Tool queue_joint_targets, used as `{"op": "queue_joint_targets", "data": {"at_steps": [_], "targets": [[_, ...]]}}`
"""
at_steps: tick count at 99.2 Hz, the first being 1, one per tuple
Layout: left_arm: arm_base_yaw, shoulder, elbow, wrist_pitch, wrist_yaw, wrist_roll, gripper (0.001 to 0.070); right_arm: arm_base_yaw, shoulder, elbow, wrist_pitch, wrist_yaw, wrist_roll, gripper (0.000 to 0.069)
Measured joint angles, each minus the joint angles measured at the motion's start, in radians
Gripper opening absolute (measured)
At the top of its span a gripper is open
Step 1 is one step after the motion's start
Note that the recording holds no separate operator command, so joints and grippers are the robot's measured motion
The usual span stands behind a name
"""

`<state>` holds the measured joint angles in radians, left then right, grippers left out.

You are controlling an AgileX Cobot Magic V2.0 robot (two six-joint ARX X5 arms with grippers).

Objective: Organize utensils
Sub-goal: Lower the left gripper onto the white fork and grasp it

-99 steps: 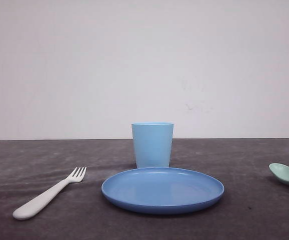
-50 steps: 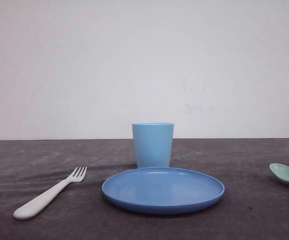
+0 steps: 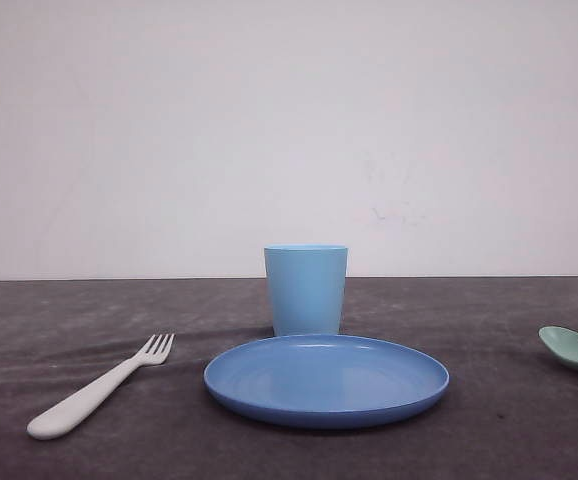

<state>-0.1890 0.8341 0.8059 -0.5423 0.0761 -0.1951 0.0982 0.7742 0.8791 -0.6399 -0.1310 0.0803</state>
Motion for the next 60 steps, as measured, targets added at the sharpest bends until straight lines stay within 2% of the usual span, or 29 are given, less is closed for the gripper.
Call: {"op": "queue_joint_targets", "data": {"at_steps": [16, 31, 60], "targets": [[-0.086, 0.080, 0.000, -0.001, 0.000, -0.047, 0.0388, 0.000, 0.003, 0.000, -0.011, 0.000, 0.000, 0.0393], [-0.193, 0.179, 0.000, -0.019, -0.010, -0.100, 0.0388, 0.000, 0.003, 0.000, -0.028, 0.000, -0.002, 0.0395], [-0.418, 0.353, 0.000, -0.023, -0.165, -0.198, 0.0388, 0.000, 0.003, 0.000, -0.039, 0.000, -0.002, 0.0395]]}}
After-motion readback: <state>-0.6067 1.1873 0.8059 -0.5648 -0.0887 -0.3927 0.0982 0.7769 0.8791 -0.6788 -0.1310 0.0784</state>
